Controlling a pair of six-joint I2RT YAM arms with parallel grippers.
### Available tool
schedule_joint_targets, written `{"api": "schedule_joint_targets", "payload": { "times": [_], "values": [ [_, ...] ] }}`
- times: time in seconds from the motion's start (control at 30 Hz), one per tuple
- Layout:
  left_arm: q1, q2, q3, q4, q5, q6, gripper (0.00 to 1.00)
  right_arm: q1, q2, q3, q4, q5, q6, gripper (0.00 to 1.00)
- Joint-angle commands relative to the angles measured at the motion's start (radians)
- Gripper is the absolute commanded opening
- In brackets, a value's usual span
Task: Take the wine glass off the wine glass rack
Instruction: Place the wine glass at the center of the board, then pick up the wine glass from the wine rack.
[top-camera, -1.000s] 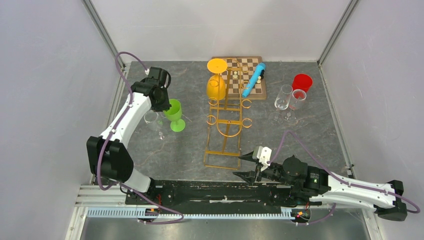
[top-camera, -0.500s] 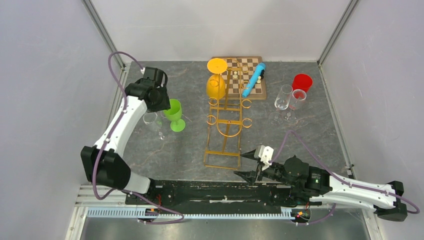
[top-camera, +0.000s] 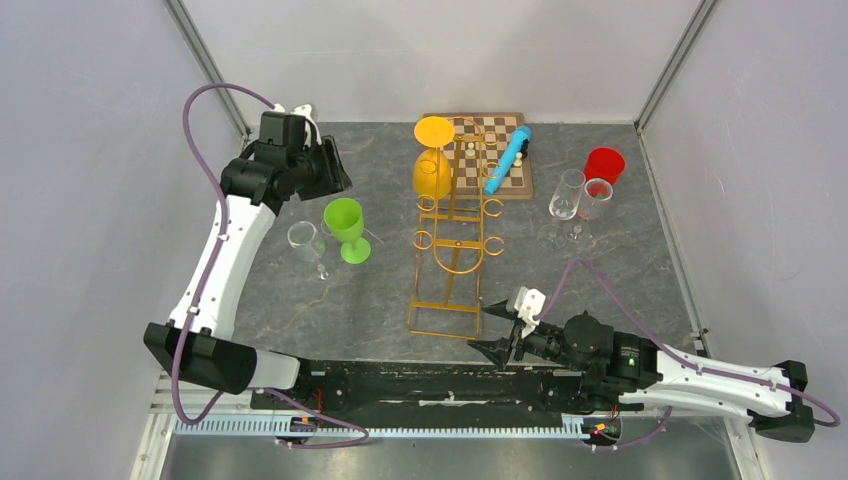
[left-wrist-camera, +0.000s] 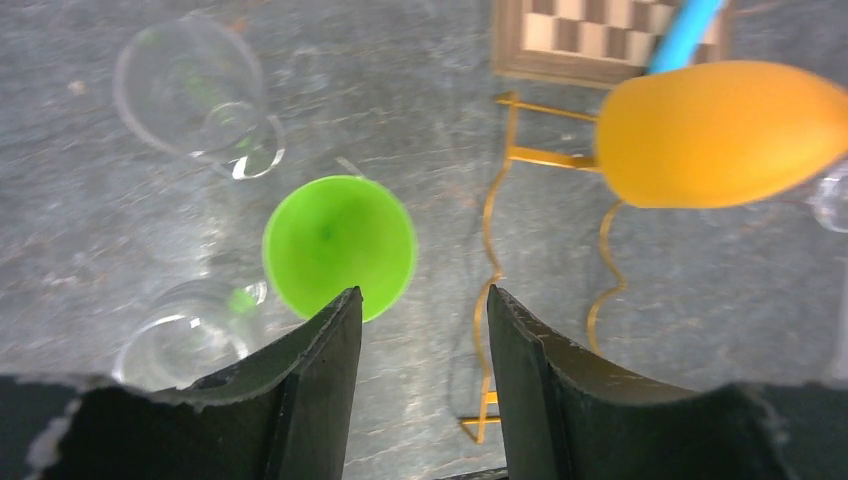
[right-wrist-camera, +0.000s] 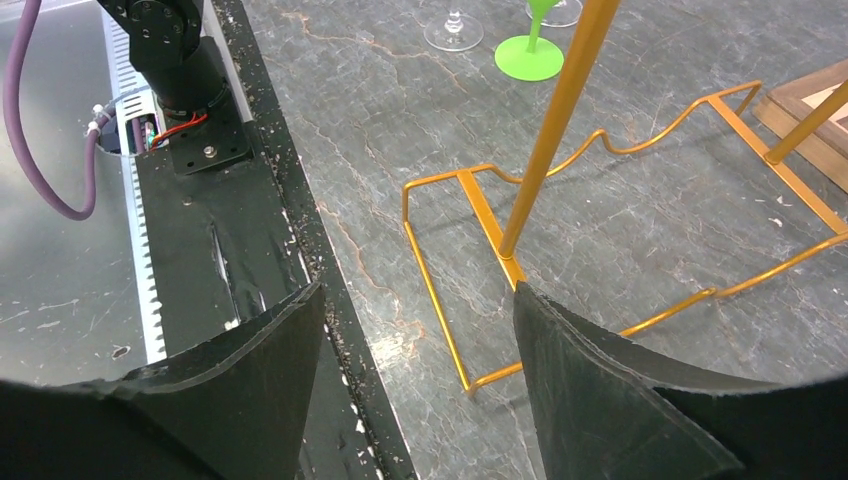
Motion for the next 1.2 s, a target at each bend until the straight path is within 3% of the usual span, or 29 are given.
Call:
{"api": "schedule_joint_targets", "payload": {
  "times": [0.0,0.3,0.57,0.77,1.17],
  "values": [
    [0.003,-0.021,0.066,0.11,0.195,-0.082,0.56,0.002,-0.005,0.046,0.006,0.013,0.024,0.72],
    [0.003,0.026,0.073,0.355,0.462,-0.287,0.54,0.002,-0.019,0.04,-0.001,0.012,0.044,0.72],
    [0.003,0.072,0.044,0.599,0.571,-0.483,0.54,0.002,-0.039,0.034,-0.007,0.016,0.05,0.72],
    [0.002,0.113,0.009,0.722,0.585,-0.577,0.54,0.002,-0.057,0.03,-0.015,0.022,0.047,0.72],
    [-0.025,0.202,-0.012,0.818,0.595,-0.636,0.5,0.002,-0.096,0.019,-0.029,0.039,0.047,0.72]
  ]
}}
